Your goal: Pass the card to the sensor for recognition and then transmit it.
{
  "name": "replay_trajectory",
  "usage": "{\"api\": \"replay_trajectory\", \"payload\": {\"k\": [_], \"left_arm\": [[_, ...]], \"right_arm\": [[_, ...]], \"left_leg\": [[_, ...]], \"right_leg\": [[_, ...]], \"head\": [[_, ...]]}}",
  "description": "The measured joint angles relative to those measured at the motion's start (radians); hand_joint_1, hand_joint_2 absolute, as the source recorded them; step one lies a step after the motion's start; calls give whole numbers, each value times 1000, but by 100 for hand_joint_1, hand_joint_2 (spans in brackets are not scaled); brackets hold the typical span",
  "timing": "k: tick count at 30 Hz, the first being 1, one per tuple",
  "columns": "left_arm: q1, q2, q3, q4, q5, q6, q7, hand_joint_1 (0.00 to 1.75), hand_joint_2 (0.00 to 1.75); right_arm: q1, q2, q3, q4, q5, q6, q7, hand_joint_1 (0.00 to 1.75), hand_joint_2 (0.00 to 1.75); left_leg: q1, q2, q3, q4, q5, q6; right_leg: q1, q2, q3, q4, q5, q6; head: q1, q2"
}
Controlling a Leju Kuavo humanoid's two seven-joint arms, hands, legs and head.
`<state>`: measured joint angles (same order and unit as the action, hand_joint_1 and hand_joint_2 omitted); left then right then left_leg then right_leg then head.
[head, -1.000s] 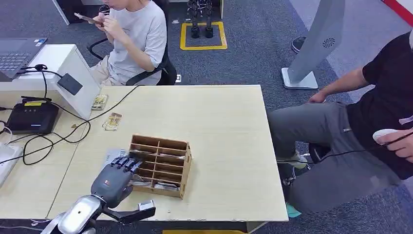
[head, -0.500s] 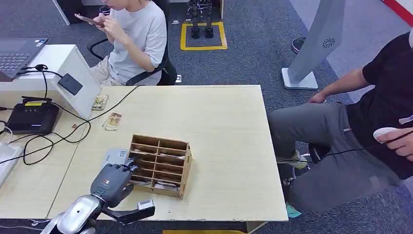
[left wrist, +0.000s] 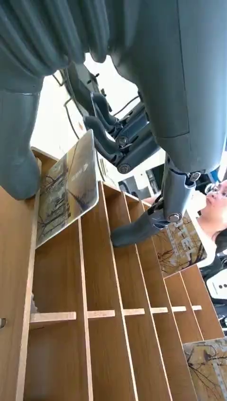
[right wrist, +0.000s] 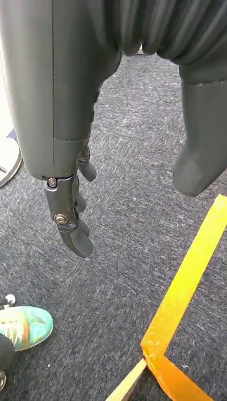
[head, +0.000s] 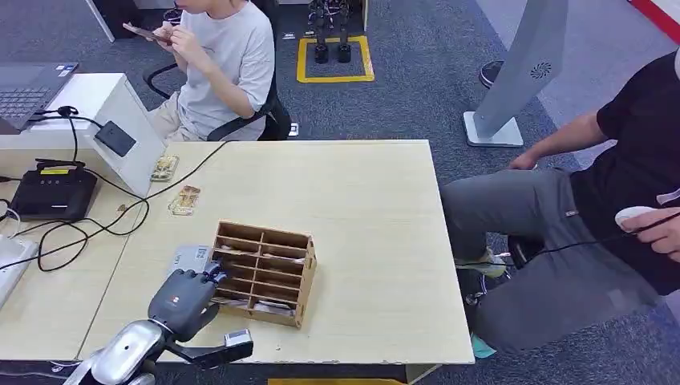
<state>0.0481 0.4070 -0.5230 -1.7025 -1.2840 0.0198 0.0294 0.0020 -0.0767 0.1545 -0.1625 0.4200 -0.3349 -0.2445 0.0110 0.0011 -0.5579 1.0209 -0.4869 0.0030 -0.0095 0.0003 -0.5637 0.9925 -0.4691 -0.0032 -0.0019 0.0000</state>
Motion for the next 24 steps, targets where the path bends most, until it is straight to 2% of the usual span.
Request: {"api": "replay_trajectory", "payload": {"k": [21, 22, 23, 24], "left_arm": [[-1, 1, 0, -1, 19, 1, -9, 175, 175], [-1, 1, 0, -1, 19, 1, -9, 154, 175], [-1, 1, 0, -1, 19, 1, -9, 33, 175], [-1, 1, 0, -1, 19, 1, -9, 0, 175]], "right_arm": [[0, 2, 0, 0, 11, 0, -6, 0, 175], [0, 2, 0, 0, 11, 0, -6, 0, 175], [0, 2, 0, 0, 11, 0, -6, 0, 175], [0, 2, 0, 0, 11, -1, -6, 0, 175]], "left_leg": [[0, 0, 0, 0, 0, 0], [0, 0, 0, 0, 0, 0], [0, 0, 0, 0, 0, 0], [0, 0, 0, 0, 0, 0]], "right_leg": [[0, 0, 0, 0, 0, 0], [0, 0, 0, 0, 0, 0], [0, 0, 0, 0, 0, 0], [0, 0, 0, 0, 0, 0]], "head": [[0, 0], [0, 0], [0, 0], [0, 0]]}}
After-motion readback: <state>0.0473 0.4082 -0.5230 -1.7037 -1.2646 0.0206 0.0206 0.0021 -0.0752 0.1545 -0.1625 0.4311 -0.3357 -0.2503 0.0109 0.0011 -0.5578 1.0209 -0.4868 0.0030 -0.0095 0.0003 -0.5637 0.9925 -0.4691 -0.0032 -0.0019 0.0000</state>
